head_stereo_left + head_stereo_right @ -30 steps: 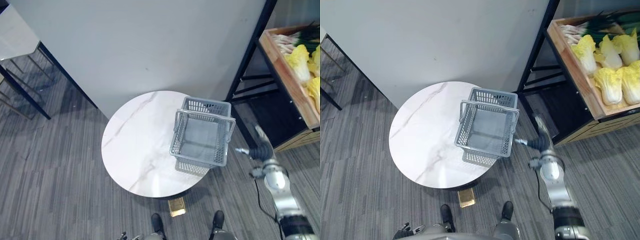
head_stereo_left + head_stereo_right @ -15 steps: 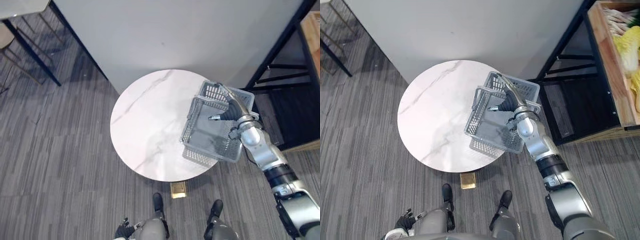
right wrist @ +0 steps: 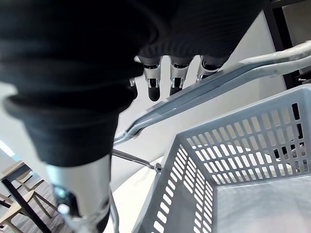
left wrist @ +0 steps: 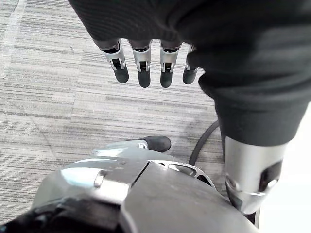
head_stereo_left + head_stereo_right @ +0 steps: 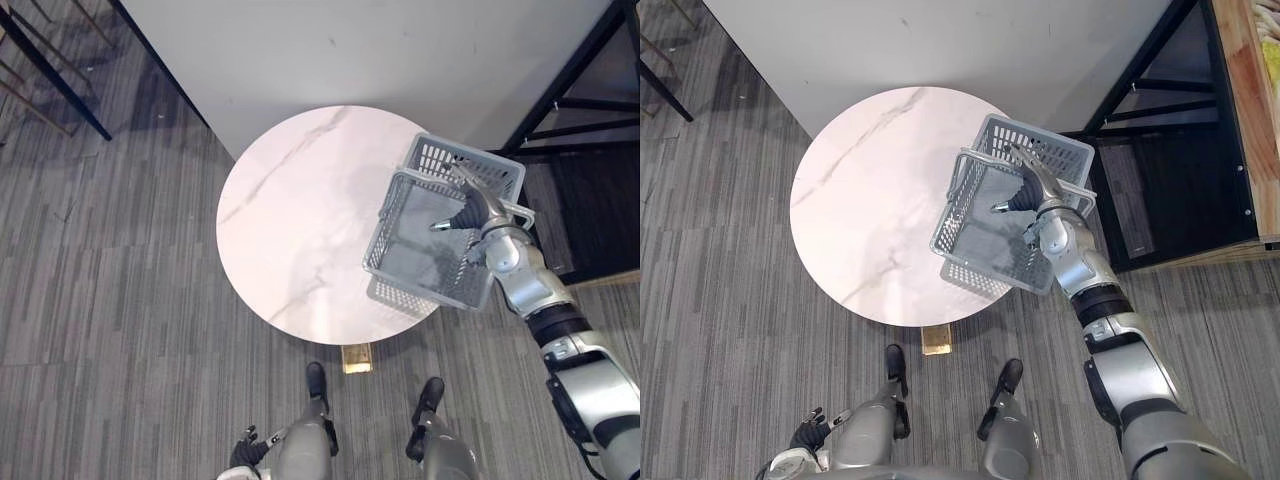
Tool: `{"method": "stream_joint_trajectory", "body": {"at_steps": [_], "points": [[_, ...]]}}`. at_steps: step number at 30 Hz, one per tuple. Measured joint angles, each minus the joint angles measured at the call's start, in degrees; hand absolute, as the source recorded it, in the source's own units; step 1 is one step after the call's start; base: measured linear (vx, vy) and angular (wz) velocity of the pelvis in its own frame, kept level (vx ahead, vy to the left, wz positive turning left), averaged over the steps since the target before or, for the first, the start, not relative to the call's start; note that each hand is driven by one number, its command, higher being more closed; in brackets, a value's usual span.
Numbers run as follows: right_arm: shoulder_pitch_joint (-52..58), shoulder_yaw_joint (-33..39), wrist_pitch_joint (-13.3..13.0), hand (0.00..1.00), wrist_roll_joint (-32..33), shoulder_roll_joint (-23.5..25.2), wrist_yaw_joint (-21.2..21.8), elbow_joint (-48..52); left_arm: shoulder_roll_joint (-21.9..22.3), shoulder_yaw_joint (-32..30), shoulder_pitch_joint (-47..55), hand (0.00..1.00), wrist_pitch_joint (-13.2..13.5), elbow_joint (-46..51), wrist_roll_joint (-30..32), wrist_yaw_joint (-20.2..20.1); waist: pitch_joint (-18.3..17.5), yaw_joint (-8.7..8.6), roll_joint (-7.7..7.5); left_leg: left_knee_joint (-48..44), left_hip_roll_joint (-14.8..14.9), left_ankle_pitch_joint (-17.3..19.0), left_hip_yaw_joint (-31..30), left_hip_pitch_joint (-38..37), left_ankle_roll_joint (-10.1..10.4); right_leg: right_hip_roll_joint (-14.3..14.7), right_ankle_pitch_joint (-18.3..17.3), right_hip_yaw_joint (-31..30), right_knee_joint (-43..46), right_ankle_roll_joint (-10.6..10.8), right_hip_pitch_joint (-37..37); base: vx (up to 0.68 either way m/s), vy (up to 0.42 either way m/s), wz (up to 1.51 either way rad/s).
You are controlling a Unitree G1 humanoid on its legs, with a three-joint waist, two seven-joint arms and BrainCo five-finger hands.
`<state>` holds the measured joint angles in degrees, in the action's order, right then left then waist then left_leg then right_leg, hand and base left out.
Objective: Pick vegetable in the basket
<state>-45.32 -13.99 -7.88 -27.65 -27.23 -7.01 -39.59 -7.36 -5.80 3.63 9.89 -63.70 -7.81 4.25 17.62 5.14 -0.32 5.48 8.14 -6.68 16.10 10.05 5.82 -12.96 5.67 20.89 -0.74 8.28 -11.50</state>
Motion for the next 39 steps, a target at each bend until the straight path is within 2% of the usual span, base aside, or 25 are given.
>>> {"method": "stream_joint_trajectory", "body": {"at_steps": [15, 20, 25, 26, 39], "points": [[-3.19, -2.49, -0.37, 0.00, -6.25, -4.58, 0.06, -6.62, -0.37, 1.00, -0.02, 0.00, 0.14, 0.02, -0.22, -0.01, 0.28, -0.01, -0.26, 0.07, -0.18, 0.02, -0.83, 0.95, 0.02, 0.00, 0.76, -1.16, -0.49, -0.33, -1.46, 0.01, -0.003, -0.03], [-5.65, -4.34, -0.66, 0.00, -8.45, -7.27, 0.06, -7.46, -0.73, 2.23, -0.12, 0.00, 0.77, 0.28, -0.63, -0.04, 1.49, -0.06, -0.23, 0.06, -0.33, -0.06, -1.08, 1.96, 0.00, 0.00, 1.29, -1.27, -1.10, -0.37, -2.23, 0.01, -0.002, 0.00], [-7.10, -4.36, -0.83, 0.00, -8.46, -7.85, 0.01, -8.67, -0.88, 2.66, -0.11, 0.00, 0.76, 0.27, -0.72, 0.01, 1.54, -0.05, -0.28, 0.06, -0.42, -0.11, -1.57, 2.27, -0.04, 0.00, 1.45, -1.27, -1.18, -0.50, -2.50, 0.05, -0.007, -0.01], [-7.12, -4.39, -0.83, 1.00, -8.46, -7.84, 0.02, -8.72, -0.89, 2.71, -0.11, 0.00, 0.76, 0.27, -0.84, 0.01, 1.54, -0.04, -0.28, 0.06, -0.42, -0.11, -1.77, 2.28, -0.04, 0.00, 1.46, -1.21, -1.23, -0.51, -2.48, 0.04, -0.008, 0.02], [-9.64, -5.60, -0.74, 1.00, -8.48, -7.63, -0.01, -13.26, -1.25, 3.89, -0.13, 0.00, 0.85, 0.27, -1.05, 0.55, 1.63, 0.32, -0.44, 0.10, -0.45, -0.15, -2.79, 2.87, 0.02, 0.00, 1.55, -0.66, -1.48, -0.60, -2.53, 0.01, -0.002, 0.02]]}}
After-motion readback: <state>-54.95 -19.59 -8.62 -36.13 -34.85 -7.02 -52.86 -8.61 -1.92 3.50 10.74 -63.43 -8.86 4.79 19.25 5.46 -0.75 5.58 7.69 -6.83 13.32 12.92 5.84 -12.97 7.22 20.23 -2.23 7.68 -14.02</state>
